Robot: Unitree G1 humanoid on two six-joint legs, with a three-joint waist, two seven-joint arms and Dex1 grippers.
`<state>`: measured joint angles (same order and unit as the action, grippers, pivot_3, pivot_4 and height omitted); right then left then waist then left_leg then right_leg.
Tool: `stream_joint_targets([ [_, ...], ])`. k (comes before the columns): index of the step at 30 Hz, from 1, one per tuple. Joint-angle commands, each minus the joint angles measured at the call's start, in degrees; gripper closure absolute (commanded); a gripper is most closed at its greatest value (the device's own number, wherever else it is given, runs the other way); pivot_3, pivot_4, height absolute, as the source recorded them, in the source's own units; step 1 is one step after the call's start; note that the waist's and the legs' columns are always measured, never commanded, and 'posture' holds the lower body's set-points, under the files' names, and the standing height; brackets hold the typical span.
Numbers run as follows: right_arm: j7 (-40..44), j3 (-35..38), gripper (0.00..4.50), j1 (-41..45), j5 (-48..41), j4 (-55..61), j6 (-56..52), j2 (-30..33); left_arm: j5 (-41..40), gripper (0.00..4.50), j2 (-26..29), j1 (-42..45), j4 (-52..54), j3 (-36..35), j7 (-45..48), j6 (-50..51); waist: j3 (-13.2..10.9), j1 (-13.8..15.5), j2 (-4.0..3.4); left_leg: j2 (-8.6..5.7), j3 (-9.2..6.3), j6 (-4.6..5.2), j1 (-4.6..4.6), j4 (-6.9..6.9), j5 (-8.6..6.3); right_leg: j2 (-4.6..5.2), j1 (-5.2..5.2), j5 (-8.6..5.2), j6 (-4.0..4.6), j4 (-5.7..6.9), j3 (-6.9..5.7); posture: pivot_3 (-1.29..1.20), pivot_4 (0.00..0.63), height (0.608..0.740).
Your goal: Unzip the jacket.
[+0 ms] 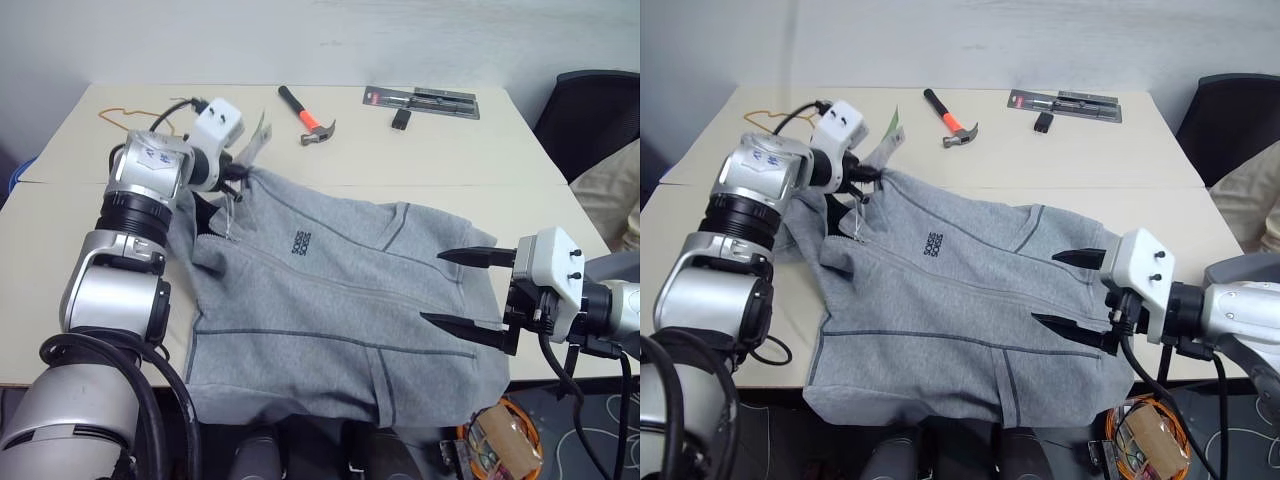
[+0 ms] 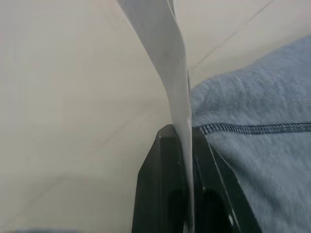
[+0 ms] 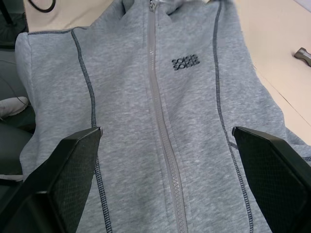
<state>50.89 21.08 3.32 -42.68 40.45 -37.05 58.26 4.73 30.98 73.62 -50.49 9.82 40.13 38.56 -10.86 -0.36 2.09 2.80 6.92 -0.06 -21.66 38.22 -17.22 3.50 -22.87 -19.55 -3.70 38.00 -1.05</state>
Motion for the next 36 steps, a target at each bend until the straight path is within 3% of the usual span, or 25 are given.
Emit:
stream_joint_targets([
  [1, -0.3, 1.5, 0.00, 0.6, 0.0, 1.2, 0.5, 0.5, 0.7, 3.21, -0.5, 1.3, -2.4, -0.8, -1.7, -1.0, 0.0, 0.2, 0.00, -0.01, 0.00, 0.00, -0.01, 0.00, 0.00, 0.00, 0.00, 0.00, 0.00, -0.02, -0.01, 0.00, 0.150, 0.740],
  [5, -0.5, 1.2, 0.00, 1.0, -0.2, 1.1, 0.4, 0.5, 1.0, 2.00, -2.0, 2.2, -6.7, -1.2, -3.8, -4.3, 0.0, 0.3, 0.01, -0.02, -0.01, 0.02, -0.03, 0.00, -0.01, 0.02, 0.00, 0.00, 0.00, -0.05, -0.02, 0.00, 0.150, 0.740],
  [13, -0.9, 0.8, 0.00, 2.5, -0.9, 1.2, -0.4, 0.5, -0.3, 2.00, -5.4, 5.7, -16.4, -5.3, -10.1, -7.1, 0.0, 0.4, 0.02, -0.03, -0.03, 0.04, -0.06, 0.01, -0.01, 0.03, 0.00, 0.01, -0.03, -0.07, -0.06, 0.00, 0.150, 0.740],
  [16, -1.1, 0.8, 0.00, 3.0, -1.1, 1.3, -0.7, 0.5, -0.3, 2.62, -5.9, 6.8, -19.0, -6.6, -13.1, -4.2, 0.0, 0.2, 0.02, -0.02, -0.03, 0.03, -0.05, 0.00, -0.01, 0.02, 0.00, 0.01, -0.03, -0.07, -0.07, 0.00, 0.150, 0.740],
  [22, -1.6, 0.5, 0.00, 2.7, -0.7, 1.6, -0.6, 0.2, 0.2, 4.36, -5.7, 7.1, -21.3, -8.1, -16.4, -3.9, 0.0, 0.2, 0.02, -0.02, -0.03, 0.02, -0.05, 0.01, -0.01, 0.02, -0.01, 0.01, -0.03, -0.06, -0.09, 0.00, 0.150, 0.740],
  [29, -1.6, 0.2, 0.00, 2.3, -0.3, 1.6, -0.1, 0.2, -1.8, 4.36, -5.5, 7.7, -22.8, -12.3, -20.7, -1.5, 0.0, 0.1, 0.02, -0.01, -0.02, 0.01, -0.05, 0.00, 0.00, 0.01, -0.03, 0.02, -0.03, -0.04, -0.08, 0.00, 0.150, 0.740],
  [32, -1.1, 0.0, 0.00, 2.5, 0.3, 0.9, 0.4, 0.5, -2.9, 3.75, -5.2, 7.8, -22.6, -13.9, -21.6, -2.3, 0.0, 0.1, 0.02, -0.01, -0.01, 0.01, -0.05, 0.00, 0.00, 0.01, -0.03, 0.02, -0.03, -0.04, -0.08, 0.00, 0.150, 0.740],
  [36, -0.6, -0.5, 0.00, 2.8, 0.7, 0.8, 0.8, 0.6, -5.8, 2.47, -4.6, 9.5, -22.1, -17.8, -22.7, -1.9, 0.0, 0.2, 0.03, -0.02, -0.01, 0.00, -0.05, 0.01, 0.00, 0.02, -0.03, 0.02, -0.03, -0.04, -0.10, 0.00, 0.150, 0.740],
])
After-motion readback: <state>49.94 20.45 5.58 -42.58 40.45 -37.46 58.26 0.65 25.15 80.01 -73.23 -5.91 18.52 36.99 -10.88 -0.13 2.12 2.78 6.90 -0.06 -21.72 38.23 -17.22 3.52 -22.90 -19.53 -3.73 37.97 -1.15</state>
